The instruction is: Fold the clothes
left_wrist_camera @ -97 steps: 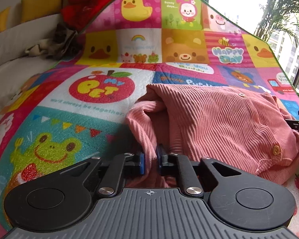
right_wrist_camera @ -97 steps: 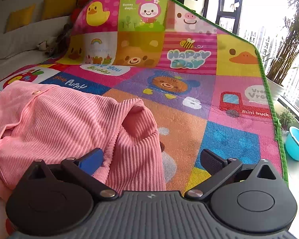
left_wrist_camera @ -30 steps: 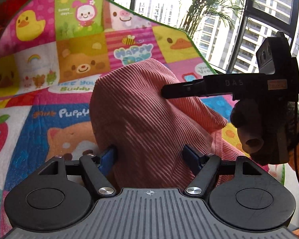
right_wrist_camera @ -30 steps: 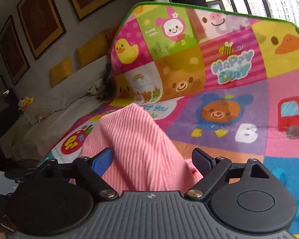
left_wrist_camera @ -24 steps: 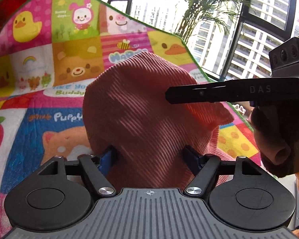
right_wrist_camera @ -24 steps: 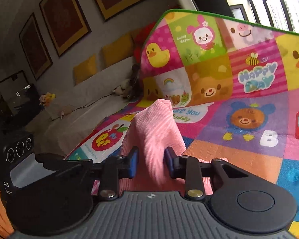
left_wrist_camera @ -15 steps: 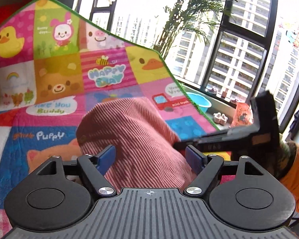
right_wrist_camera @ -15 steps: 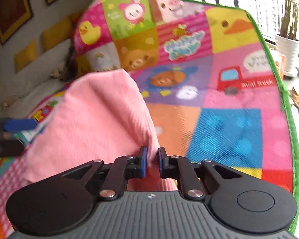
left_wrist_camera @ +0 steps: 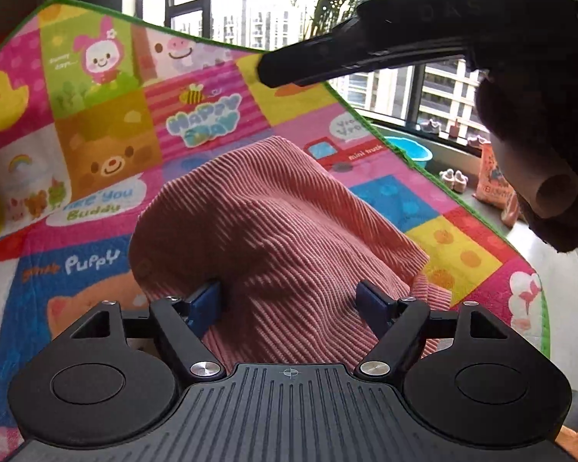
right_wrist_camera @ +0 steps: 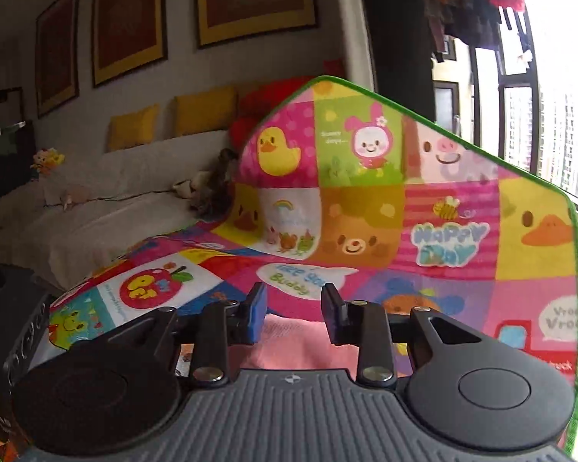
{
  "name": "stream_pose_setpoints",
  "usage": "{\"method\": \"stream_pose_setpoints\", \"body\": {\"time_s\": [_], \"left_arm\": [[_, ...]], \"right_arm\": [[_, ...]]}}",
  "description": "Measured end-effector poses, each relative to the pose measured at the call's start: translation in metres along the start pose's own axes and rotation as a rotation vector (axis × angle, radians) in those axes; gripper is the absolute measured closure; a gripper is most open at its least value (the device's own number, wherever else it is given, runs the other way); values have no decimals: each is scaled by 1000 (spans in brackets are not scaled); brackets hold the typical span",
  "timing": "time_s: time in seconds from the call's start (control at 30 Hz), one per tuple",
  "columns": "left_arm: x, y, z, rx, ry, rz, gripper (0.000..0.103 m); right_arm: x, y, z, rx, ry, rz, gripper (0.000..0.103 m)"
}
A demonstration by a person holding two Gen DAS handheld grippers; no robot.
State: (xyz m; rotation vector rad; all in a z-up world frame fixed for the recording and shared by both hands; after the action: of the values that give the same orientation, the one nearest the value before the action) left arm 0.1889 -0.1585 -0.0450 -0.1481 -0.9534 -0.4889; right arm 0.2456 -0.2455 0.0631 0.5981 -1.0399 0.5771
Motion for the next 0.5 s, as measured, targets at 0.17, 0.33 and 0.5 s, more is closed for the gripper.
{"method": "stream_pose_setpoints", "body": {"time_s": [0.17,0.33,0.5], "left_arm": [[-4,3,5,-11,11,-4,17],[-1,16,21,-102,3,70,9],[4,50,27,-93,-2,256,9]], "right_arm": [[-53,-23,-72,-76,266,21,66],[-84,-44,-59,-113,256,-47,65],[-90,-40,-36,-173,229,-25,63]]}}
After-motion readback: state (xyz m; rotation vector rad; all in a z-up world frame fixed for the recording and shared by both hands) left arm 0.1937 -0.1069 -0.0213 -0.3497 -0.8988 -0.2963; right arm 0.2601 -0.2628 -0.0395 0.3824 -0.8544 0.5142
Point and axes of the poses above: each gripper's, at about its wrist camera, not at the fingertips, and z roughly against the way its jaws point, y to its left, x to its top, the point moved 6 cm from there along -z, roughly the way its jaws point, and after that the axes turned 10 degrees about x, right-handed, at the moved point
